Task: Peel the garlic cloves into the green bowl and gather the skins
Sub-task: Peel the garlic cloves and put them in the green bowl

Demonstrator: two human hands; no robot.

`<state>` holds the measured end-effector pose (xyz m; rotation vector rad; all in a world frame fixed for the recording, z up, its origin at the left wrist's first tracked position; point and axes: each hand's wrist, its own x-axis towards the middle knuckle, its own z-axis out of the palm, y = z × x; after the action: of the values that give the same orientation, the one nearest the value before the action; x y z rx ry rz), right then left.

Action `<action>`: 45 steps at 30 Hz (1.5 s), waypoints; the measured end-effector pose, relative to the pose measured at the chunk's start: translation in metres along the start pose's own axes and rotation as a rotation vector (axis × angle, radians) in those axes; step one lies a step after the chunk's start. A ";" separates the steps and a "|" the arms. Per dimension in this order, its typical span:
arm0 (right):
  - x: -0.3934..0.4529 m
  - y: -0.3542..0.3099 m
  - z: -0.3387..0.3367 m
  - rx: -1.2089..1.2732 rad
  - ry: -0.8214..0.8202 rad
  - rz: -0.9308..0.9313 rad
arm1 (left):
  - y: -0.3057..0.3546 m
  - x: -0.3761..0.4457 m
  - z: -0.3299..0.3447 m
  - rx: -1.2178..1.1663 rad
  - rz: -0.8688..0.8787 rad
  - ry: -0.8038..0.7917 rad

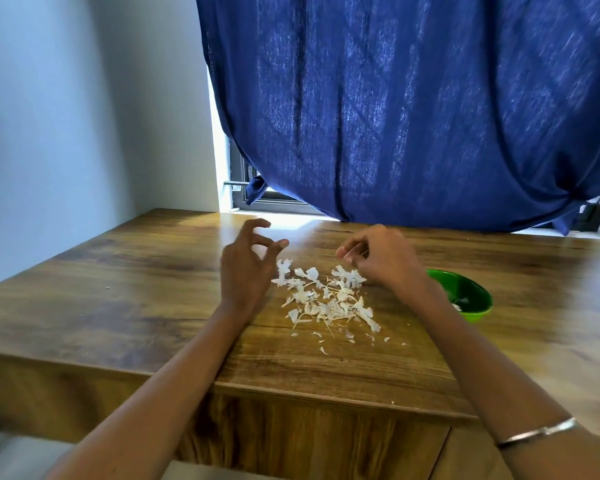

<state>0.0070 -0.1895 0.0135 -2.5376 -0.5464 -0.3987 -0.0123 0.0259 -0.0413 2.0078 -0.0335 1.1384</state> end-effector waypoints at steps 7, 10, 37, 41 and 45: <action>0.013 -0.003 0.013 -0.136 -0.252 0.132 | -0.001 -0.001 0.017 0.076 0.116 -0.107; 0.013 -0.002 0.016 -0.134 -0.259 0.151 | 0.000 0.002 0.028 0.057 0.131 -0.117; 0.020 0.025 0.008 0.108 -0.151 0.166 | 0.015 0.010 0.070 -0.044 0.329 -0.459; 0.020 0.023 0.005 0.162 -0.185 0.167 | 0.016 0.009 0.068 -0.063 0.322 -0.420; 0.018 0.023 0.001 0.251 -0.136 0.161 | 0.017 0.010 0.070 -0.118 0.301 -0.368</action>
<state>0.0328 -0.2018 0.0102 -2.3543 -0.4094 -0.0921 0.0368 -0.0281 -0.0417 2.1256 -0.5938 0.9037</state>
